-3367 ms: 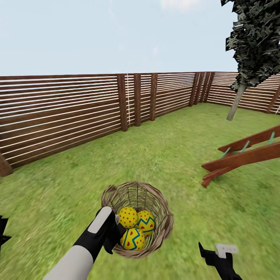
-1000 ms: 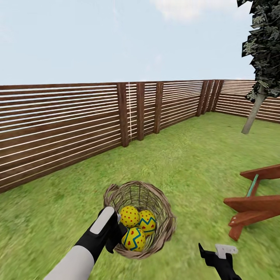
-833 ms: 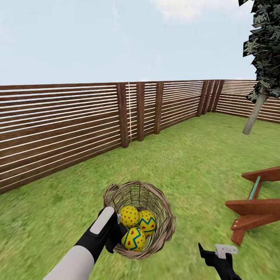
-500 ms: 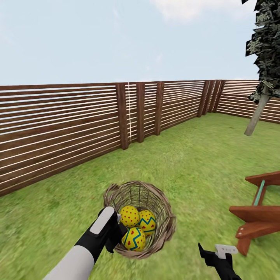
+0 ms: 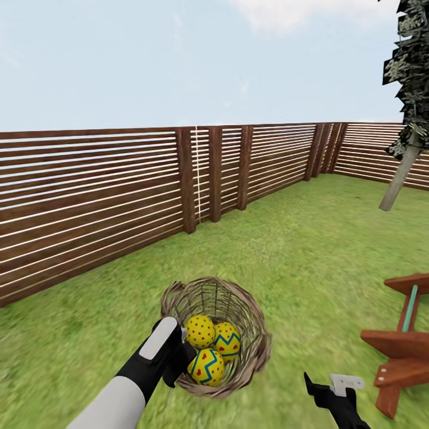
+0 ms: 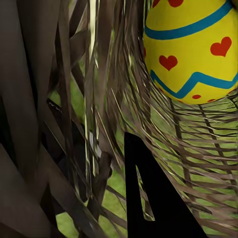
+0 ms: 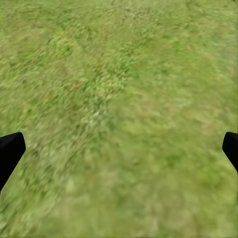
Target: Take the three Easter eggs out of the wicker basket on the lawn in the garden, then place them on the lawn next to a single tree (choose any tree) so that all three eggs are next to the same tree and none are left in the basket.
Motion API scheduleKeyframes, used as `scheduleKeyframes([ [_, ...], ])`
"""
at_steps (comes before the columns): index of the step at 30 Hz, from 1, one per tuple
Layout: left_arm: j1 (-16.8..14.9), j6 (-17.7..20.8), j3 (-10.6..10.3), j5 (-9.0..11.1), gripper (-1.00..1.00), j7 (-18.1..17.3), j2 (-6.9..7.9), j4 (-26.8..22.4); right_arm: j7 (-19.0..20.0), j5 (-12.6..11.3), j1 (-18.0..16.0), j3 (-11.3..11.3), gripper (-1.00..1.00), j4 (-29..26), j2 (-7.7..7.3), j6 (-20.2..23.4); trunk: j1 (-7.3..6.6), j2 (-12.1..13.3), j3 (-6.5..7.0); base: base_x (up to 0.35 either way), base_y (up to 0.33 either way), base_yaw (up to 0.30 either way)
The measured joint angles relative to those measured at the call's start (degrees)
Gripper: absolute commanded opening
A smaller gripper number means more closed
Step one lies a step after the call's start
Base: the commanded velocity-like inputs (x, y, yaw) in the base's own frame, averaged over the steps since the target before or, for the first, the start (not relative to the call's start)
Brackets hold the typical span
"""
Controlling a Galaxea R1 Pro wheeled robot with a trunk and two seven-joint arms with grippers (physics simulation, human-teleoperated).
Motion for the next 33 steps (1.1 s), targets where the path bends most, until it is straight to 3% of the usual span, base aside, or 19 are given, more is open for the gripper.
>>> scheduleKeyframes([
  [9,0.0,0.0,-0.1,0.2,-1.00,-1.4,0.00,0.0,0.0,0.0,0.0,0.0,1.00,0.0,0.01,0.0,0.00,0.0,0.06,0.332,0.000,-0.110],
  [27,0.0,0.2,-0.8,0.0,-1.00,-1.4,0.00,0.0,0.0,0.0,0.0,0.1,1.00,0.1,0.08,0.0,0.00,0.0,0.06,0.332,0.011,-0.003],
  [33,0.0,0.1,-0.9,-0.1,-1.00,-1.4,0.00,0.0,0.0,0.0,0.0,0.1,1.00,0.1,0.05,0.0,0.00,0.0,0.06,0.332,0.074,-0.174],
])
